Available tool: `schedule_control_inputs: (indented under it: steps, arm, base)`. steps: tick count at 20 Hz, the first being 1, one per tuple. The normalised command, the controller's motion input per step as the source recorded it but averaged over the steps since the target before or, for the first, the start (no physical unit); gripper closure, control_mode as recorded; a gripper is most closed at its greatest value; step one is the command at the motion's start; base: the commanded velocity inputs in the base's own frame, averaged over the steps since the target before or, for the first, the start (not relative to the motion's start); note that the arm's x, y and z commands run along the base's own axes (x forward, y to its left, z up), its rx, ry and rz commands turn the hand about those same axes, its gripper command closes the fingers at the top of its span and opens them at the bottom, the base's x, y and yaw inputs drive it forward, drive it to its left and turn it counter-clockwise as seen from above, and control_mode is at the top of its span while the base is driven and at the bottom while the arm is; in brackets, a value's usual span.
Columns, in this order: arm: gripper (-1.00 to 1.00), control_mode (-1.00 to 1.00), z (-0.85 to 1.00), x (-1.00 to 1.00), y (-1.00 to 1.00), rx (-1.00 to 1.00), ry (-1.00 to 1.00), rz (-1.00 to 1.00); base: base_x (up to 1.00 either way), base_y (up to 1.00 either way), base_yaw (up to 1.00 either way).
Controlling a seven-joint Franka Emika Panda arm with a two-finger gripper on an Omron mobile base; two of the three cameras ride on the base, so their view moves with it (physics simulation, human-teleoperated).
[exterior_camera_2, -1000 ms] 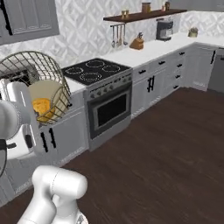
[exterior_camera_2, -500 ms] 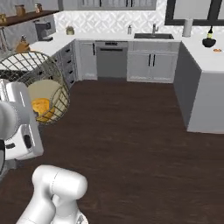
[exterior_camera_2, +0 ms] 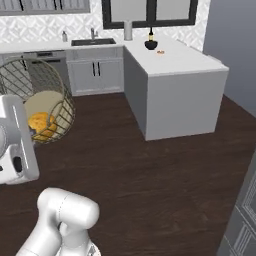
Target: Open the cabinet, pick up the bread from the cabinet and place it in the basket. Then move the basket to the dining counter.
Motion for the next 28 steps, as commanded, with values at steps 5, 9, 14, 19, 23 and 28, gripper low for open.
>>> schedule_control_inputs:
  steps: [5, 9, 14, 19, 23, 28]
  arm:
    - [1.00, 1.00, 0.00, 0.00, 0.00, 0.00, 0.00, 0.00]
    - [1.00, 1.00, 0.00, 0.00, 0.00, 0.00, 0.00, 0.00]
    - [1.00, 1.00, 0.00, 0.00, 0.00, 0.00, 0.00, 0.00]
    - [1.00, 1.00, 0.00, 0.00, 0.00, 0.00, 0.00, 0.00]
    - [1.00, 1.00, 0.00, 0.00, 0.00, 0.00, 0.00, 0.00]
    - [1.00, 1.00, 0.00, 0.00, 0.00, 0.00, 0.00, 0.00]
  base:
    - [1.00, -0.17, -0.02]
    - [1.00, 0.70, -0.17]
    - [1.00, 0.47, -0.08]
    - [1.00, 0.28, 0.01]
    - [1.00, -0.13, 0.23]
    - [1.00, -0.59, 0.47]
